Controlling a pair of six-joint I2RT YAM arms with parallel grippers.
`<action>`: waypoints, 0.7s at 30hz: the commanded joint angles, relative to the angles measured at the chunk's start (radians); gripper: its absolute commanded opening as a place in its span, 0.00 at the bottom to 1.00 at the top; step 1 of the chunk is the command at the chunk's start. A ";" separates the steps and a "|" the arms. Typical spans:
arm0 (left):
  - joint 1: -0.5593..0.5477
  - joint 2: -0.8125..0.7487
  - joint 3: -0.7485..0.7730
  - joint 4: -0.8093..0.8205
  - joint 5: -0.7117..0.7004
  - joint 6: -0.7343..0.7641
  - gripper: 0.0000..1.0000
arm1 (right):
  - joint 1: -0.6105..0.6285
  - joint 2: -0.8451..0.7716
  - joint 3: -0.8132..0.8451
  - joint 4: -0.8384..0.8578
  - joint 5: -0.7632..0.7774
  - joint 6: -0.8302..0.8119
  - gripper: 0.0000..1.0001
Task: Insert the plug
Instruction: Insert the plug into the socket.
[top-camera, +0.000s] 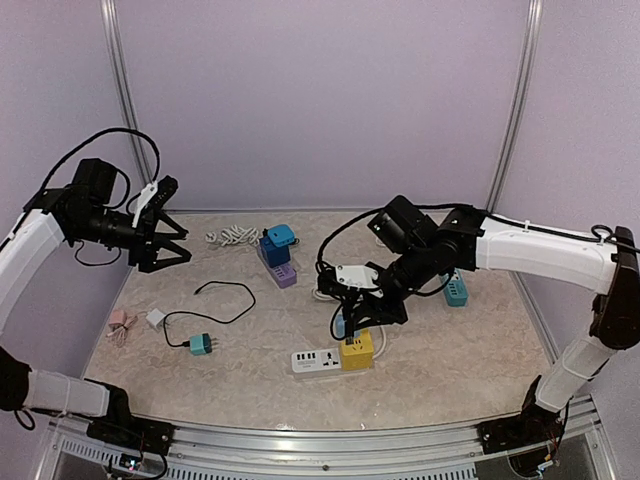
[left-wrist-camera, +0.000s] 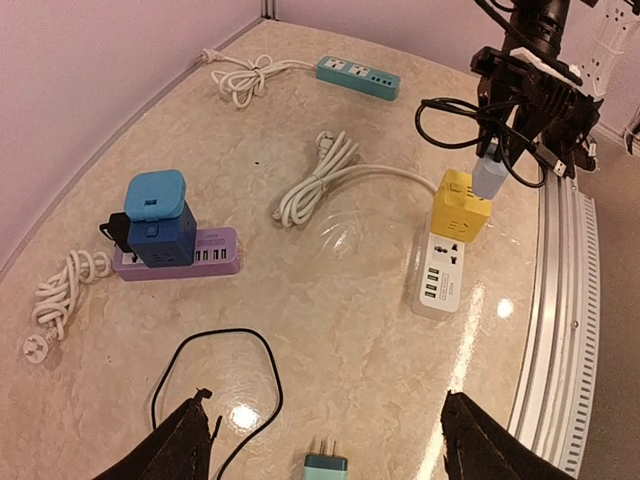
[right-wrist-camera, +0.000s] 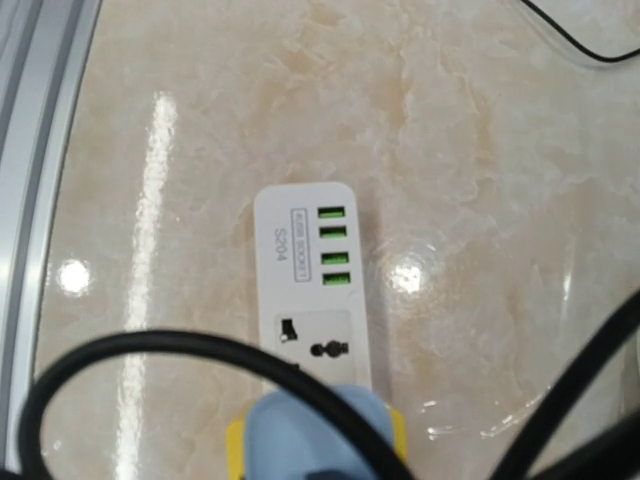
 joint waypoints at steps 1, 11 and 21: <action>0.036 -0.014 -0.022 -0.021 0.007 0.021 0.76 | -0.025 -0.080 -0.059 0.043 -0.031 -0.036 0.00; 0.069 -0.014 -0.036 -0.018 0.033 0.028 0.76 | -0.036 -0.118 -0.163 0.140 -0.040 -0.032 0.00; 0.073 -0.006 -0.037 -0.013 0.029 0.025 0.76 | -0.057 -0.100 -0.181 0.158 -0.047 -0.050 0.00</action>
